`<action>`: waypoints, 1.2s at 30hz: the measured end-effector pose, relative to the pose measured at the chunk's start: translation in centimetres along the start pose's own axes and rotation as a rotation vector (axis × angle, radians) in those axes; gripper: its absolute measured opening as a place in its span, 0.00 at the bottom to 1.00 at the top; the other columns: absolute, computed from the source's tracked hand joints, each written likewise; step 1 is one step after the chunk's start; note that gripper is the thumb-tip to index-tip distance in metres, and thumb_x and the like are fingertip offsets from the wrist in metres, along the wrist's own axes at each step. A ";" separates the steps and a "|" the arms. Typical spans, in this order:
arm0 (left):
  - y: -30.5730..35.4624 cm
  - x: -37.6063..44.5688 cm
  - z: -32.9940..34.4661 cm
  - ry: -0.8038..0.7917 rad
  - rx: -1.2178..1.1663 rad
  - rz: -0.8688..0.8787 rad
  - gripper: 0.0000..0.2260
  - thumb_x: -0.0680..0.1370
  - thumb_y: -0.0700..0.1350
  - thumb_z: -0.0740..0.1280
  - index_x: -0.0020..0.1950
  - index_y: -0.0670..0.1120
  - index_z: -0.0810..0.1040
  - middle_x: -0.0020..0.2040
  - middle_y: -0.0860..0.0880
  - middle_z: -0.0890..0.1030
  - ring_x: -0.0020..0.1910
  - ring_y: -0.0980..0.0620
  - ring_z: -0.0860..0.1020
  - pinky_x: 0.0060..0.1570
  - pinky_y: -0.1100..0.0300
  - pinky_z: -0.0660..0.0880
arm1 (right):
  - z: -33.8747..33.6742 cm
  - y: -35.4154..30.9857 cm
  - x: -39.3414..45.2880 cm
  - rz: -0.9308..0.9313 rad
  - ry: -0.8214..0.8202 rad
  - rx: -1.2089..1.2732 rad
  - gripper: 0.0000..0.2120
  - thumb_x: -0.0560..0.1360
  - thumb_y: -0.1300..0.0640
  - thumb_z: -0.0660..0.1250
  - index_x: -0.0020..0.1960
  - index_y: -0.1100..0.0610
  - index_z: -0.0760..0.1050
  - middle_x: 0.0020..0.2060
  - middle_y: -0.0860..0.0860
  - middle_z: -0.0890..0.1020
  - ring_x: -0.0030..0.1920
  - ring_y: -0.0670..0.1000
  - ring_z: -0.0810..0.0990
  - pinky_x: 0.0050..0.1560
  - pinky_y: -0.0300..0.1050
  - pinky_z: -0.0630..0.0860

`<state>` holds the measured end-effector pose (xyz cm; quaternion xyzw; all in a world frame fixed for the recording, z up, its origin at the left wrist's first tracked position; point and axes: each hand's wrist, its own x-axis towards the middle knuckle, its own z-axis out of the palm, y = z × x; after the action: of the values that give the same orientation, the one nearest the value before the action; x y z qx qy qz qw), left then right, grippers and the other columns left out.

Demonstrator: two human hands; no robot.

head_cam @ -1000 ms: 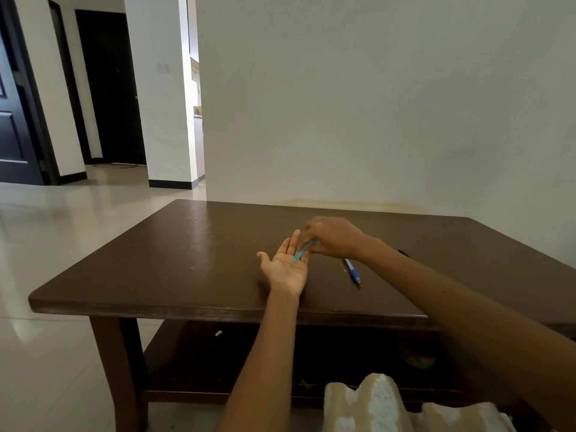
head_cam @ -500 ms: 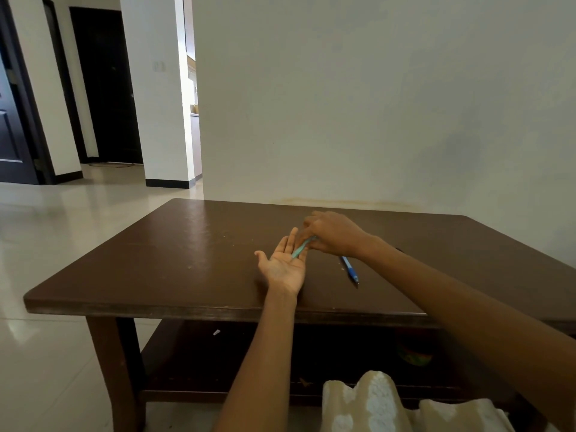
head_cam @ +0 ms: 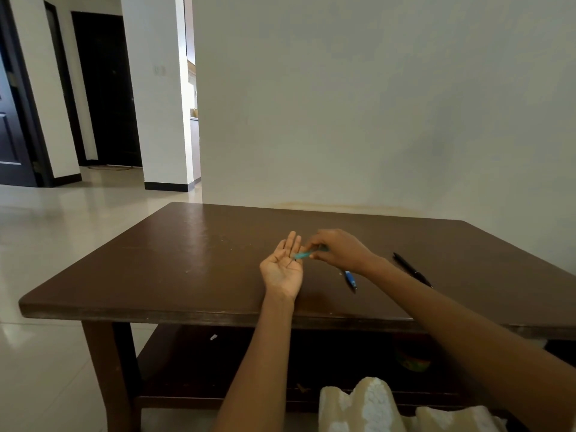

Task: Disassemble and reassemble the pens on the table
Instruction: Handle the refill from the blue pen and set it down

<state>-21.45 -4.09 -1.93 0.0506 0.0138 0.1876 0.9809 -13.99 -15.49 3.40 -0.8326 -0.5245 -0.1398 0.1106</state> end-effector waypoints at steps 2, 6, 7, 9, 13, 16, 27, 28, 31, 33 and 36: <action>0.0 0.1 -0.1 0.010 0.021 -0.002 0.22 0.81 0.39 0.49 0.75 0.38 0.54 0.69 0.37 0.68 0.69 0.40 0.66 0.68 0.47 0.63 | 0.3 0.0 -0.2 0.004 -0.006 0.014 0.10 0.75 0.56 0.66 0.56 0.54 0.78 0.50 0.51 0.80 0.49 0.47 0.77 0.53 0.45 0.75; -0.1 0.2 -0.2 0.012 0.073 -0.003 0.23 0.82 0.48 0.50 0.75 0.38 0.54 0.70 0.37 0.68 0.69 0.40 0.66 0.70 0.47 0.61 | 0.6 -0.1 -0.4 -0.011 -0.017 0.023 0.10 0.75 0.55 0.67 0.55 0.54 0.78 0.51 0.50 0.81 0.50 0.46 0.78 0.54 0.43 0.75; -0.1 0.2 -0.2 0.012 0.077 -0.003 0.23 0.82 0.48 0.49 0.75 0.38 0.54 0.70 0.37 0.68 0.69 0.40 0.66 0.70 0.47 0.61 | 0.7 -0.1 -0.4 -0.013 -0.017 0.029 0.10 0.75 0.55 0.67 0.55 0.54 0.79 0.51 0.50 0.81 0.50 0.46 0.78 0.54 0.42 0.75; -0.1 0.1 -0.1 0.015 0.075 -0.006 0.24 0.82 0.49 0.50 0.75 0.38 0.54 0.70 0.37 0.68 0.69 0.40 0.66 0.71 0.47 0.61 | 0.8 0.0 -0.3 -0.011 -0.020 0.038 0.10 0.75 0.56 0.67 0.55 0.55 0.79 0.51 0.50 0.81 0.50 0.46 0.78 0.54 0.41 0.74; -0.1 0.1 -0.1 0.006 0.048 -0.017 0.23 0.82 0.46 0.50 0.75 0.38 0.54 0.70 0.37 0.68 0.69 0.39 0.67 0.70 0.48 0.62 | 1.1 0.3 -0.1 0.021 -0.034 0.110 0.09 0.76 0.57 0.66 0.56 0.56 0.77 0.51 0.51 0.81 0.50 0.46 0.78 0.54 0.40 0.74; 0.0 0.1 -0.1 -0.003 0.044 -0.015 0.23 0.82 0.46 0.49 0.75 0.38 0.54 0.70 0.36 0.67 0.69 0.39 0.66 0.70 0.48 0.61 | 1.2 0.4 -0.1 0.060 -0.006 0.234 0.09 0.76 0.58 0.66 0.55 0.57 0.76 0.51 0.52 0.81 0.50 0.47 0.78 0.53 0.39 0.75; -0.3 -0.3 0.3 0.004 0.134 0.046 0.24 0.78 0.30 0.50 0.75 0.38 0.53 0.69 0.37 0.68 0.66 0.41 0.70 0.66 0.50 0.67 | 1.5 -1.2 1.4 0.357 0.200 0.849 0.08 0.77 0.61 0.64 0.55 0.61 0.76 0.48 0.57 0.81 0.47 0.52 0.81 0.50 0.47 0.81; -0.3 -0.3 0.3 0.004 0.148 0.058 0.25 0.77 0.28 0.49 0.75 0.38 0.53 0.70 0.37 0.67 0.67 0.41 0.70 0.67 0.50 0.66 | 1.7 -1.4 1.6 0.395 0.203 0.914 0.08 0.77 0.61 0.63 0.55 0.61 0.76 0.48 0.58 0.81 0.47 0.53 0.81 0.51 0.49 0.81; -0.5 0.0 0.3 0.008 0.155 0.072 0.27 0.76 0.26 0.47 0.75 0.40 0.55 0.71 0.38 0.66 0.69 0.42 0.68 0.69 0.50 0.65 | 1.9 -1.8 1.9 0.479 0.232 1.060 0.08 0.79 0.61 0.61 0.52 0.60 0.77 0.45 0.58 0.82 0.43 0.51 0.81 0.49 0.47 0.81; -0.5 0.1 0.2 0.003 0.166 0.067 0.27 0.76 0.26 0.47 0.75 0.40 0.55 0.71 0.38 0.66 0.69 0.42 0.68 0.69 0.50 0.65 | 2.0 -1.9 2.0 0.492 0.243 1.049 0.08 0.79 0.61 0.60 0.51 0.60 0.78 0.44 0.57 0.81 0.43 0.51 0.80 0.48 0.47 0.80; -0.5 0.5 -0.3 -0.005 0.199 0.078 0.27 0.77 0.26 0.48 0.75 0.41 0.56 0.70 0.39 0.67 0.69 0.43 0.68 0.69 0.50 0.64 | 2.1 -1.9 1.9 0.460 0.233 0.905 0.08 0.78 0.60 0.60 0.53 0.59 0.78 0.42 0.53 0.81 0.42 0.48 0.78 0.49 0.46 0.78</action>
<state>-20.87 -4.31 -2.25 0.1489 0.0279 0.2233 0.9629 -14.70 -12.37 2.22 -0.7741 -0.3203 0.0370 0.5448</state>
